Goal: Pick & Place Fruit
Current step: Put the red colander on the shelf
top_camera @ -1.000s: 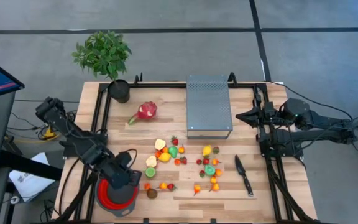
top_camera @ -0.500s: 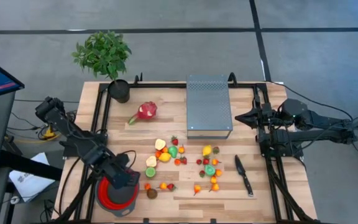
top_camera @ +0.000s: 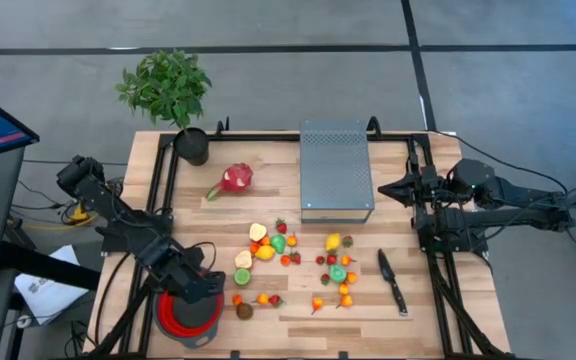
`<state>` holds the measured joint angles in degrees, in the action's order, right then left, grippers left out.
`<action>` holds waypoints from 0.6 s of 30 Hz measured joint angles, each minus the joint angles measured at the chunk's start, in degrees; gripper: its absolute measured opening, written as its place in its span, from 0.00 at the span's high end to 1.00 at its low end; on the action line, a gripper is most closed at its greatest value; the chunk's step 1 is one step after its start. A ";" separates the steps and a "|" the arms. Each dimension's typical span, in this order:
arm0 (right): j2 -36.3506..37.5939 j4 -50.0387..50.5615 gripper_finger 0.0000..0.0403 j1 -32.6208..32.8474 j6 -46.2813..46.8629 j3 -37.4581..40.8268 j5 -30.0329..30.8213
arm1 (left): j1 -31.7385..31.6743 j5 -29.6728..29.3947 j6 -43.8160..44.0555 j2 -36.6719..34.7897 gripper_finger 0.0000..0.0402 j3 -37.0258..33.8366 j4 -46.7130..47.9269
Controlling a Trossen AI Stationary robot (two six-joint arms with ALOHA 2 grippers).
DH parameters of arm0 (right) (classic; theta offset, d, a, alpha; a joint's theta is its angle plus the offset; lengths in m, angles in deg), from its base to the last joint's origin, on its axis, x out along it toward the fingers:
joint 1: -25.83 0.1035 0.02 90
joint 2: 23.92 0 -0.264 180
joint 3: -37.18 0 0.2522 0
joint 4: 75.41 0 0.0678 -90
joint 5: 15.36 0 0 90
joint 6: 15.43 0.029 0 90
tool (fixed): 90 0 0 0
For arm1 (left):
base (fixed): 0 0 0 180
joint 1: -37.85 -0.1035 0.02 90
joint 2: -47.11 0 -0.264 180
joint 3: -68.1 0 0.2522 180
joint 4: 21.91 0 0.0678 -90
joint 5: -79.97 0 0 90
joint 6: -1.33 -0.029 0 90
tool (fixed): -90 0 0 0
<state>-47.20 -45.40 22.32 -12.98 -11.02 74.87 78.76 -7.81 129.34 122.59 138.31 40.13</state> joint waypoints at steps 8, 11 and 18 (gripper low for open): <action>0.02 0.00 1.00 0.00 0.00 0.00 0.02 | -0.55 -6.82 0.00 0.00 0.35 0.00 -3.39; 0.02 0.00 1.00 0.00 0.00 0.00 0.02 | -0.55 -6.80 0.01 0.61 0.38 0.00 -3.38; 0.02 0.00 1.00 -0.02 0.00 0.00 0.00 | -0.55 -7.74 -0.01 4.16 0.46 0.00 -3.41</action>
<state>-47.18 -45.40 22.30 -12.98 -11.02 74.86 78.21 -15.55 129.33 126.75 138.31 36.71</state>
